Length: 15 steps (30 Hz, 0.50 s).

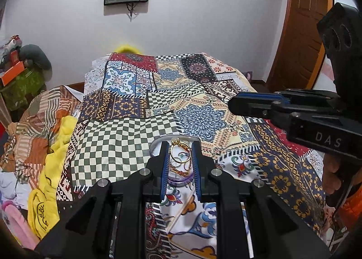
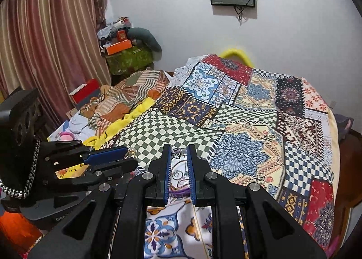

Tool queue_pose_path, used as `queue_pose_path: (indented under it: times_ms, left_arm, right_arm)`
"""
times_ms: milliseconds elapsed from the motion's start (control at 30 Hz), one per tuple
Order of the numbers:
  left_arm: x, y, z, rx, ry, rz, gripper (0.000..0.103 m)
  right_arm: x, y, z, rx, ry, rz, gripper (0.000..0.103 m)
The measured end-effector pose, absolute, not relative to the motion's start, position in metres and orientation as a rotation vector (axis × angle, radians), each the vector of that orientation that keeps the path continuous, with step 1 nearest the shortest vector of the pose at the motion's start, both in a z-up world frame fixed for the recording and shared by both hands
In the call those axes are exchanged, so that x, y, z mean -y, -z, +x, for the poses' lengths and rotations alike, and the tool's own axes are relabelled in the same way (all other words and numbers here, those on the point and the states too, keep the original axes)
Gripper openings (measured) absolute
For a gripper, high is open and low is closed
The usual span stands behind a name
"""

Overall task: Organize jewelry
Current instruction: 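Carry both held pieces over the purple heart tin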

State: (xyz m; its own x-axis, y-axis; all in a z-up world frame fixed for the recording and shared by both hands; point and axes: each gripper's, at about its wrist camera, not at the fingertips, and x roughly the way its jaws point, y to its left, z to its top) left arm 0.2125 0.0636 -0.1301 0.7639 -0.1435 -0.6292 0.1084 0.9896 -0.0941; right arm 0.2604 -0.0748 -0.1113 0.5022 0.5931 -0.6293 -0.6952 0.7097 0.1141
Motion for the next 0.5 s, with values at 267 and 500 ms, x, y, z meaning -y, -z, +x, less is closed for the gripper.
queue_pose_path:
  times_ms: [267,500]
  left_arm:
    - [-0.071,0.153,0.238,-0.731,0.125,-0.065,0.018]
    - [-0.073,0.179,0.261,-0.792,0.131,-0.074,0.018]
  right_arm:
    - [0.056,0.13,0.28,-0.74,-0.793,-0.175,0.012]
    - [0.044,0.148,0.301,-0.807,-0.797,-0.172,0.012]
